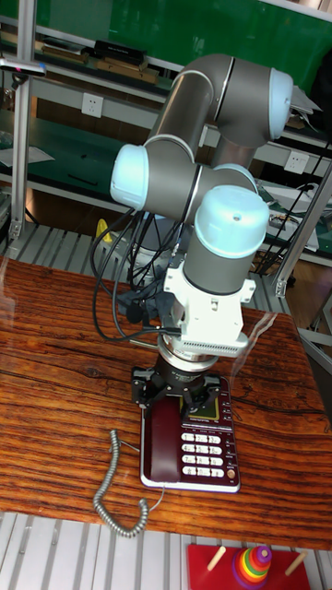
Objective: Place the handset of the telephone on the corresponding phone cradle
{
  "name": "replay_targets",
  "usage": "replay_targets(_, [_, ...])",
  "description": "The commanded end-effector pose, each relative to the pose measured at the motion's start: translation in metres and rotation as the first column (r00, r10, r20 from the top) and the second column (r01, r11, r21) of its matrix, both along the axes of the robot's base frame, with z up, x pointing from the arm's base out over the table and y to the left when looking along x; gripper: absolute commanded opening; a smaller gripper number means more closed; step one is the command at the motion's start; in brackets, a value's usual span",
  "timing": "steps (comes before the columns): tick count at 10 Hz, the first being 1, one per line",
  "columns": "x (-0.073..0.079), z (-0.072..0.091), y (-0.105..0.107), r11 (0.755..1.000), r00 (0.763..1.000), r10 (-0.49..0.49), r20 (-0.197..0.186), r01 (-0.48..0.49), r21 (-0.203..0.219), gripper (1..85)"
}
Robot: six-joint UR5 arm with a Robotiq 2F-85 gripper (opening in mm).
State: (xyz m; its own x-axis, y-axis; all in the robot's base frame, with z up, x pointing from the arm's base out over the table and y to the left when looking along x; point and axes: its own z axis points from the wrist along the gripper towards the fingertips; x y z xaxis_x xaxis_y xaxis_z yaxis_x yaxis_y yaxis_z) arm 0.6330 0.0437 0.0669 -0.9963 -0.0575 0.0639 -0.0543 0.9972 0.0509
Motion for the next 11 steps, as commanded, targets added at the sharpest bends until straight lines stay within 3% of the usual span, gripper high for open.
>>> replay_targets(1, [0.002,0.002,0.005,1.0,1.0,0.001,0.005,-0.001,0.024,62.7])
replay_targets(6, [0.004,0.006,0.001,1.0,1.0,0.007,-0.001,-0.007,0.026,63.7])
replay_targets(8, [0.012,0.02,-0.009,0.999,1.0,0.01,0.005,-0.01,0.031,63.0])
replay_targets(9, [0.014,0.03,-0.012,0.999,1.0,0.002,0.0,-0.002,0.05,56.7])
replay_targets(10, [0.017,0.037,-0.016,0.998,0.999,-0.032,-0.006,0.033,0.06,35.3])
replay_targets(11, [0.019,0.042,-0.028,0.998,0.998,-0.053,-0.015,0.054,0.038,18.3])
